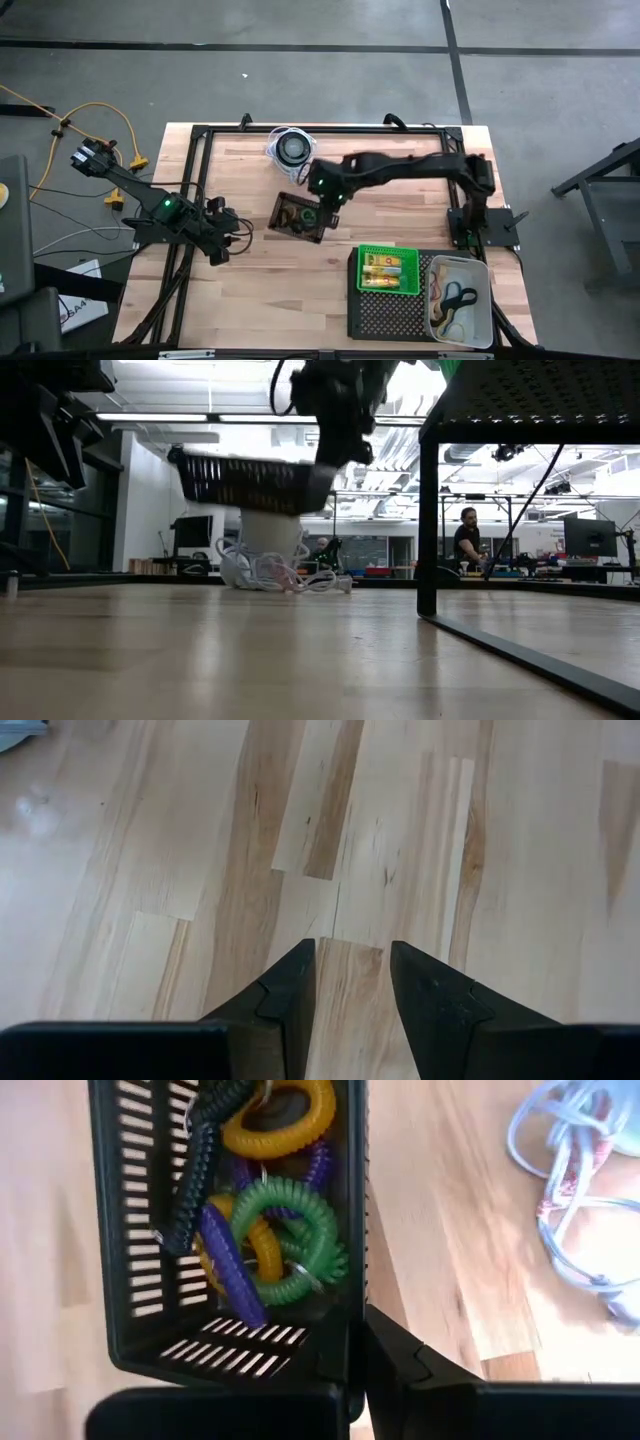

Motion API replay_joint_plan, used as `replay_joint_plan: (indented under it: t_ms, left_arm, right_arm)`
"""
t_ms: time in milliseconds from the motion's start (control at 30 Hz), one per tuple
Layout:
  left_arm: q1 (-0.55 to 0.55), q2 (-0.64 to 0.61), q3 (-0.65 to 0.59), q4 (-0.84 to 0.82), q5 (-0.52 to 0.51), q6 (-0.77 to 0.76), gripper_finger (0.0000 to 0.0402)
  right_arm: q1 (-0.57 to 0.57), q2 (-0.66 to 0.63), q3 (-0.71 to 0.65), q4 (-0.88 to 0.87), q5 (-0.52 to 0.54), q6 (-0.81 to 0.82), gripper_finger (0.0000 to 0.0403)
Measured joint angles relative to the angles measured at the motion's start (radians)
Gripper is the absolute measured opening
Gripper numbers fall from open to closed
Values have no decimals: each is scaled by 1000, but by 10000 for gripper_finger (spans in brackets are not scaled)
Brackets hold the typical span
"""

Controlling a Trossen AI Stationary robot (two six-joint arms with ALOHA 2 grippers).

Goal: Pick & Place Office Desk Supplies
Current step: Put the black bin on the shelf

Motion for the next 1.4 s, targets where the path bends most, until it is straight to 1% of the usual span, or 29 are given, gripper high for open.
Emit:
replay_joint_plan:
  t_ms: [200, 267, 333, 467, 633, 700, 800, 933, 1033, 1200, 1400]
  left_arm:
    - [0, 0, 0, 5, 0, 0, 125]
    - [0, 0, 0, 6, 0, 0, 125]
    - [0, 0, 0, 7, 0, 0, 125]
    - [0, 0, 0, 17, 0, 0, 125]
    - [0, 0, 0, 31, 0, 0, 125]
    - [0, 0, 0, 34, 0, 0, 125]
    - [0, 0, 0, 41, 0, 0, 125]
    - [0, 0, 0, 42, 0, 0, 125]
    - [0, 0, 0, 45, 0, 0, 125]
    - [0, 0, 0, 45, 0, 0, 125]
    - [0, 0, 0, 50, 0, 0, 125]
  right_arm:
    - [-45, -78, 10, -44, -56, 26, 3]
    - [-51, -81, 6, -78, -62, 29, 3]
    - [-49, -81, 6, -66, -73, 30, 3]
    - [-48, -81, 6, -90, -151, 33, 3]
    - [-46, -86, 6, -123, -264, 86, 3]
    - [-43, -104, 6, -132, -292, 101, 3]
    - [-29, -138, 8, -134, -293, 116, 3]
    - [0, -175, 35, -196, -231, 131, 3]
    - [23, -199, 71, -250, -211, 132, 3]
    - [69, -194, 161, -373, -226, 131, 3]
    - [143, -197, 222, -408, -227, 128, 3]
